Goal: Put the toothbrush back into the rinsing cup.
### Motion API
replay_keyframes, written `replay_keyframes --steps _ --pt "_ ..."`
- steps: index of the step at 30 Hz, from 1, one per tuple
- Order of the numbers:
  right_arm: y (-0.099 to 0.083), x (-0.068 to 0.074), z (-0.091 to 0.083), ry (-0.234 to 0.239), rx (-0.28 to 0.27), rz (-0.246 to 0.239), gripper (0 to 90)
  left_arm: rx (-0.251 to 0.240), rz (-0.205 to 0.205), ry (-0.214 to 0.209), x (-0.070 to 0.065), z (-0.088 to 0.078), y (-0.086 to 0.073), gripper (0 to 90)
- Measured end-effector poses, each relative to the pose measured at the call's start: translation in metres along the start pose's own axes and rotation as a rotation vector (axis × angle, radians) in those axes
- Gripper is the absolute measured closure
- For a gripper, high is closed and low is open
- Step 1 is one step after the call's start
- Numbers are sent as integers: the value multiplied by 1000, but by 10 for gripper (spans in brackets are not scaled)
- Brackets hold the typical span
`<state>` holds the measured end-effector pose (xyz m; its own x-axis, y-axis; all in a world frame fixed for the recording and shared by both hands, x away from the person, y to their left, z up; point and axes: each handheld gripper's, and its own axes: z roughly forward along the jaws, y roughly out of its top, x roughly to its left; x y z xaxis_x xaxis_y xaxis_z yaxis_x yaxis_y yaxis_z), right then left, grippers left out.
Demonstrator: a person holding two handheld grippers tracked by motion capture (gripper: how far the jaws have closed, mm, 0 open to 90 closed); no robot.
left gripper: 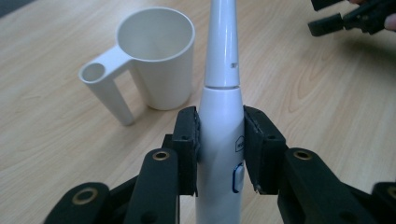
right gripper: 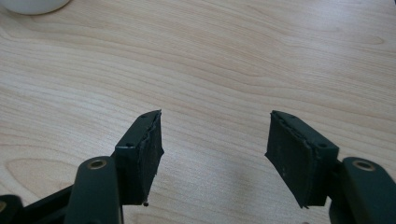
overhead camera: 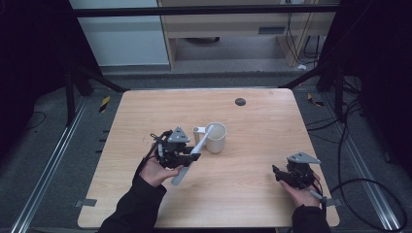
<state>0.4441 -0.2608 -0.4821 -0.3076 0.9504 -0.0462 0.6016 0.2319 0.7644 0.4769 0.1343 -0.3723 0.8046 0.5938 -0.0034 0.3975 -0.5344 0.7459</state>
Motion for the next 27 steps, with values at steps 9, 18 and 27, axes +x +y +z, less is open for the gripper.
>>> replay_keyframes --steps 9,18,27 --pt "-1 0 0 -5 -8 2 341 -130 -67 108 10 -9 1 671" --pt "-2 -1 1 -6 -9 0 329 -258 -118 172 20 -19 11 671" --pt "-4 -1 2 -10 -11 -2 312 -361 -165 213 31 -18 24 671"
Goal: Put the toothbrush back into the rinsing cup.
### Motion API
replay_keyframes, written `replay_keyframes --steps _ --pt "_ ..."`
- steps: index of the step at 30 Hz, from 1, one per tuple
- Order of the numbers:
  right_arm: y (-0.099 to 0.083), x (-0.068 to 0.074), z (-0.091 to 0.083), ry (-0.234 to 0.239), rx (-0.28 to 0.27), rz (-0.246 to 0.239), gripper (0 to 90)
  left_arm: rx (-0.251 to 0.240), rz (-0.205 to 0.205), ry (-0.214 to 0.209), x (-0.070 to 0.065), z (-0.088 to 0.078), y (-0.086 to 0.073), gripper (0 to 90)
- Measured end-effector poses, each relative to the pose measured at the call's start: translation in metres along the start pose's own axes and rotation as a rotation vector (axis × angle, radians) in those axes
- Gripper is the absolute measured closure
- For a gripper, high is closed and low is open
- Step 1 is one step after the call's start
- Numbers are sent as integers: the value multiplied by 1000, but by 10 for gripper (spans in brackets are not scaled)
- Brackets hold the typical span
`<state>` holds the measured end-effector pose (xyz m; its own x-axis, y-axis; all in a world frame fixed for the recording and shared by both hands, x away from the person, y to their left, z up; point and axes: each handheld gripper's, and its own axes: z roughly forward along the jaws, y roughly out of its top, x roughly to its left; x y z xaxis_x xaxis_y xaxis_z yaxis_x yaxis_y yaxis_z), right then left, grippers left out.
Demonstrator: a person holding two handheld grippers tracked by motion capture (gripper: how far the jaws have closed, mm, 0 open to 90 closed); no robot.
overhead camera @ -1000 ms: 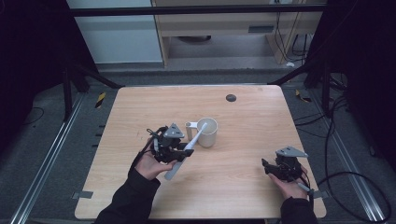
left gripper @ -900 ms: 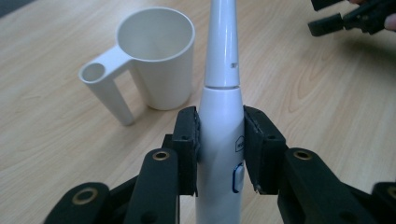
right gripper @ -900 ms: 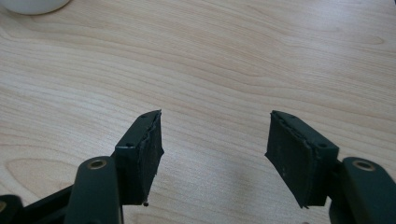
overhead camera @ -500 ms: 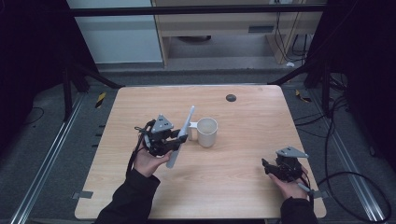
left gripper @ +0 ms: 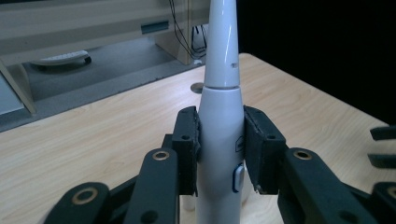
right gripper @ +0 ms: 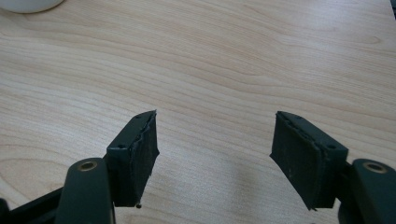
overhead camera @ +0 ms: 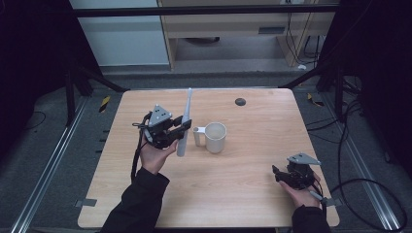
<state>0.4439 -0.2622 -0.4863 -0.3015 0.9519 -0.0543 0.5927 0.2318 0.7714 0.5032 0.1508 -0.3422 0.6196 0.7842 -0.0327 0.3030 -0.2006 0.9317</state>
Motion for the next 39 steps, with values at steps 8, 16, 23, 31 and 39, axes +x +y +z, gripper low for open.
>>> replay_keyframes --steps 8,16,23,31,39 --pt "0 1 1 -5 -1 -1 304 -64 -25 29 3 10 11 671" --pt "0 2 1 -9 2 -4 301 -100 -32 30 2 18 20 671" --pt "0 2 2 -10 4 -12 299 -133 -44 27 1 25 28 670" --pt "-1 2 2 -12 3 -16 296 -172 -54 29 -2 37 36 671" --pt "-1 2 3 -14 6 -12 294 -181 -57 31 -4 48 38 670"
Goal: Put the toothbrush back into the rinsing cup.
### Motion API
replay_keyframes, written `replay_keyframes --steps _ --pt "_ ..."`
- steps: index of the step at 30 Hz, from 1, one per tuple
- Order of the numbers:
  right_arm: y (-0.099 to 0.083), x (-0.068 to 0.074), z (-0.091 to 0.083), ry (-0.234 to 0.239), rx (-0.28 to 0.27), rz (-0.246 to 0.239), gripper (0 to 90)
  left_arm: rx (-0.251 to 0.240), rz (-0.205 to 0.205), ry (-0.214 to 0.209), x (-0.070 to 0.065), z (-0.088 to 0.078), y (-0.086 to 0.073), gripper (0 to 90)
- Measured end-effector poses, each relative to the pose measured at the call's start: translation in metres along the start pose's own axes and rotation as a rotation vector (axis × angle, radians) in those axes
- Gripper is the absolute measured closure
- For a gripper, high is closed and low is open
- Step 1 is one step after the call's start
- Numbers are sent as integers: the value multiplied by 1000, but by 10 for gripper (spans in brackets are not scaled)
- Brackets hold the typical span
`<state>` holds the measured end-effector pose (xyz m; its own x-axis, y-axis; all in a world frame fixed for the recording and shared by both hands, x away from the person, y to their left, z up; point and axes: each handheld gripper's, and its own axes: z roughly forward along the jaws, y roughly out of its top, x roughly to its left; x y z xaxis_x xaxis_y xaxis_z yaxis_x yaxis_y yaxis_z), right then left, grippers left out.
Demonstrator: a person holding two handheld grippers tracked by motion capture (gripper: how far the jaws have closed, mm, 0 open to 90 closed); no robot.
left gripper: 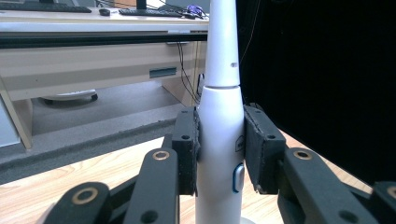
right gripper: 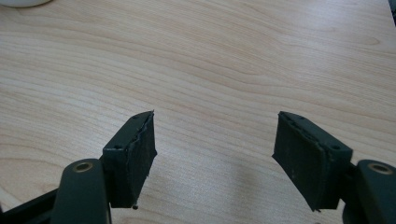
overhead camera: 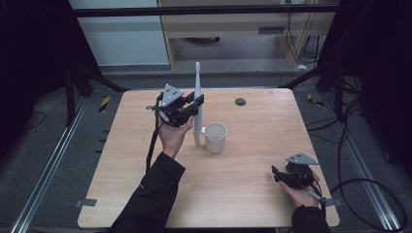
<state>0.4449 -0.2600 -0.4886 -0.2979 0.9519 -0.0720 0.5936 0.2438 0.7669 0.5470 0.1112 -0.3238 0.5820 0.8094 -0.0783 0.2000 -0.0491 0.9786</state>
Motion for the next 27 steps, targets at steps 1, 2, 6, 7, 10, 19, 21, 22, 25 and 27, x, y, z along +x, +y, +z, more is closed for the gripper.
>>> replay_keyframes --steps 1,2,6,7,10,19,21,22,25,27 --pt "0 0 0 0 -1 -1 293 -1 -2 -1 0 2 0 670" --pt "0 0 0 0 -2 0 293 -1 -3 -1 -1 3 0 670" --pt "0 0 1 1 -2 4 290 -5 -9 -12 -3 10 -2 670" --pt "0 0 1 2 -2 4 290 -6 -10 -15 -4 12 -2 670" --pt "0 0 1 3 -4 3 289 -5 -13 -17 -6 18 -4 670" --pt "0 -1 1 4 -3 2 288 -5 -10 -28 -12 32 -8 670" --pt "0 -1 1 5 -2 5 288 -2 -8 -28 -13 35 -9 670" --pt "0 -1 1 5 -3 3 288 0 -8 -30 -13 36 -9 670" --pt "0 -1 1 5 -6 2 289 8 -8 -32 -14 42 -12 670" --pt "0 -1 2 5 -3 0 289 17 -6 -33 -15 45 -15 670"
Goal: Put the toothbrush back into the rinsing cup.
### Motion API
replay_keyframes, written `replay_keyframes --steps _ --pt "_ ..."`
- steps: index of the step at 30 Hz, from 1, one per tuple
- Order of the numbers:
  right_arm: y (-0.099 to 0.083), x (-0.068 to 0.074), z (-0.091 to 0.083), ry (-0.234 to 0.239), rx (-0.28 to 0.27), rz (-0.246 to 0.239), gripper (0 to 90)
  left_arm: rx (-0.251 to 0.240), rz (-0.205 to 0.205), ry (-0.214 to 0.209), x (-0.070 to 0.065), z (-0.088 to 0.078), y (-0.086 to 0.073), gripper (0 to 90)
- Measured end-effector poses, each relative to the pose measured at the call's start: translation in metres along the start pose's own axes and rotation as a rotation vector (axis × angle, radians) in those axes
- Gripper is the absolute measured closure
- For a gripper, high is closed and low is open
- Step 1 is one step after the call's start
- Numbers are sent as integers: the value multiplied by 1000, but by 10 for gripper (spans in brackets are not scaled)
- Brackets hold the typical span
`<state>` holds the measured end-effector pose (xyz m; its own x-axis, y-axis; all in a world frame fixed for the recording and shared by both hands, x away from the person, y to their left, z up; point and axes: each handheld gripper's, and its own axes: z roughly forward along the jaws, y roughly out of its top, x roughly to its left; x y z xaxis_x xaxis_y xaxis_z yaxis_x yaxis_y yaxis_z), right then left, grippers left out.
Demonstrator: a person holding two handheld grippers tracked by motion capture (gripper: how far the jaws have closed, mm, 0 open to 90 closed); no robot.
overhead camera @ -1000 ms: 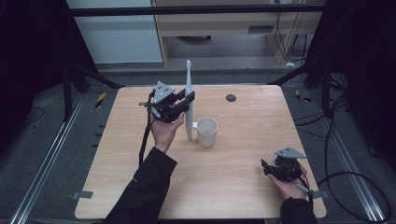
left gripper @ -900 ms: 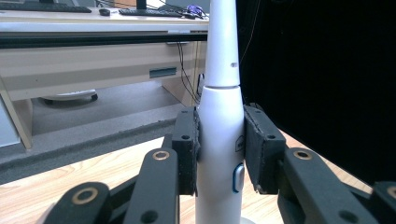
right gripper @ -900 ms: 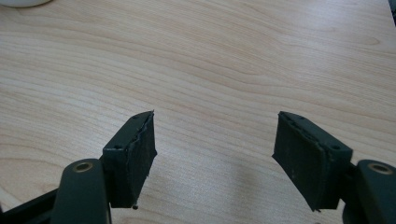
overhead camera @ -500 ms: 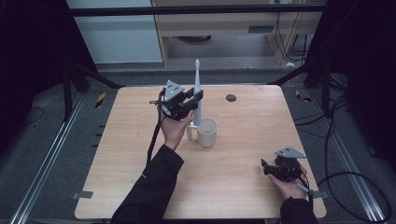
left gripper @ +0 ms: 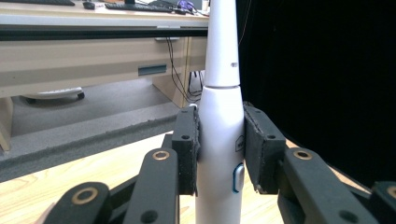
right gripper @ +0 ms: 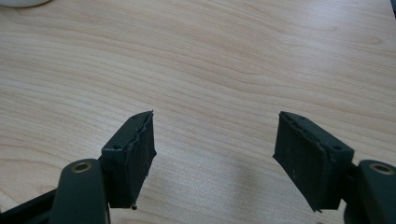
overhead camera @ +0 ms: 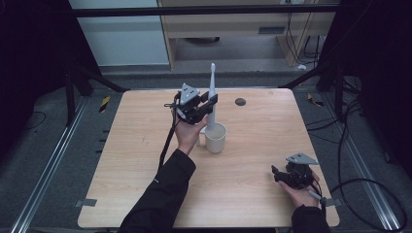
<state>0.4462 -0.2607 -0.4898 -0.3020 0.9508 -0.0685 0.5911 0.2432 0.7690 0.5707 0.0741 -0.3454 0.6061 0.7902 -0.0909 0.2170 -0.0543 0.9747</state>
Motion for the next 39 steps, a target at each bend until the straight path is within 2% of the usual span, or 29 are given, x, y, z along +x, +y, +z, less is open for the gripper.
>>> replay_keyframes --steps 17,32,39 --pt "0 0 0 -1 1 -4 289 80 5 -2 -1 15 -30 670" --pt "0 0 0 -6 3 -9 288 156 7 6 1 20 -64 670" --pt "0 0 0 -7 4 -8 288 183 10 3 0 21 -70 669"
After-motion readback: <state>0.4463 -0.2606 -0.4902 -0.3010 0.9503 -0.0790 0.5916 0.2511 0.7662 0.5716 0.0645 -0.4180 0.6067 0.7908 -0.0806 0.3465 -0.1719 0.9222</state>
